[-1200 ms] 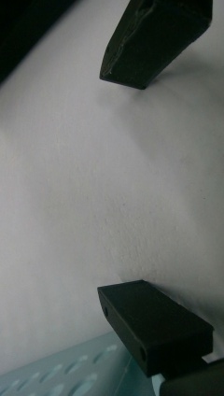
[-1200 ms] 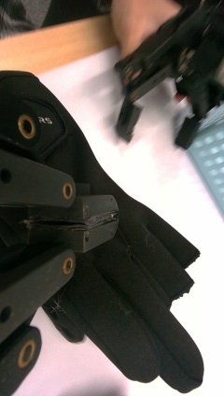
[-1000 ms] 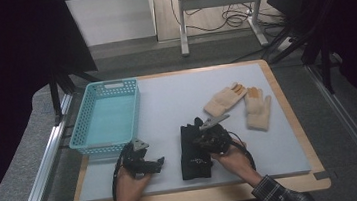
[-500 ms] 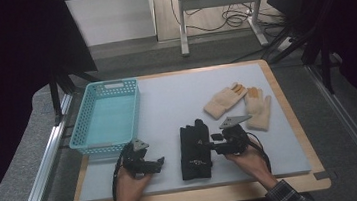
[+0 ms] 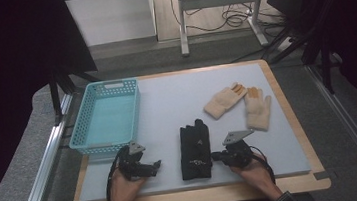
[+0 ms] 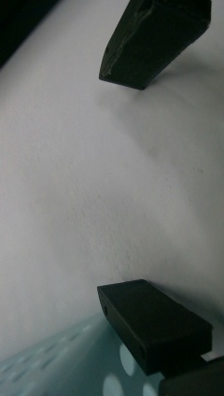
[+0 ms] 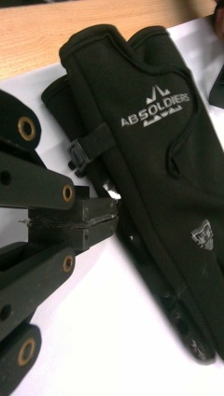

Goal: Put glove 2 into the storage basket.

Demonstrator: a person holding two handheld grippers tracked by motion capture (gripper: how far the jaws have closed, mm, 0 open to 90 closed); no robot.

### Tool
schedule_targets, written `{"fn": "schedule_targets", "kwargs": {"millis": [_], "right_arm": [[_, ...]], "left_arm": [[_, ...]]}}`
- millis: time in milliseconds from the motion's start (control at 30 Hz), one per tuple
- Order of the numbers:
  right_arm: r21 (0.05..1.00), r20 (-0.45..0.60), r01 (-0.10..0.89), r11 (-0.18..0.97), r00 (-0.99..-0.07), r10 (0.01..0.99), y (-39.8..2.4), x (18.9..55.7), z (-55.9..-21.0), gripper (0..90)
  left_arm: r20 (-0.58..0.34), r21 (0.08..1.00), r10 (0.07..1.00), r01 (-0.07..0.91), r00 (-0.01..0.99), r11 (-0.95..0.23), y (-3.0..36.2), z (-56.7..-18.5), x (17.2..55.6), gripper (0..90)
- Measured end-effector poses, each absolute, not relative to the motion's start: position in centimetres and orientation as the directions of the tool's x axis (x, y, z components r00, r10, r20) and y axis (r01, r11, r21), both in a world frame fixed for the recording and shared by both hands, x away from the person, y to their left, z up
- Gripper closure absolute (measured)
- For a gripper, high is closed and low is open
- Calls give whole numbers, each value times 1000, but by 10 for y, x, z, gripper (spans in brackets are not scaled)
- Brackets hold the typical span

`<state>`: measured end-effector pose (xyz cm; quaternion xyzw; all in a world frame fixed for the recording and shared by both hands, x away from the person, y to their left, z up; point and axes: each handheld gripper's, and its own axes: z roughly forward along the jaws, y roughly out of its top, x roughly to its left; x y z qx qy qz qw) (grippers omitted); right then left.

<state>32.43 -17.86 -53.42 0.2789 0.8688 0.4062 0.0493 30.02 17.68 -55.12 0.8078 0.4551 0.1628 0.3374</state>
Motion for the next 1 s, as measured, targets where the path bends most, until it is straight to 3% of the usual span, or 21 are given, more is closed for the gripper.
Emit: {"fn": "schedule_targets", "kwargs": {"millis": [400,1000], "right_arm": [[736,72,368,569,-878,474,-145,321,-535,877],[739,53,348,577,-884,465,-104,327,-537,850]], "left_arm": [[-46,692,845,627,533,-358,181,-552,300,18],[-53,695,846,628,530,-350,182,-552,300,20]]}}
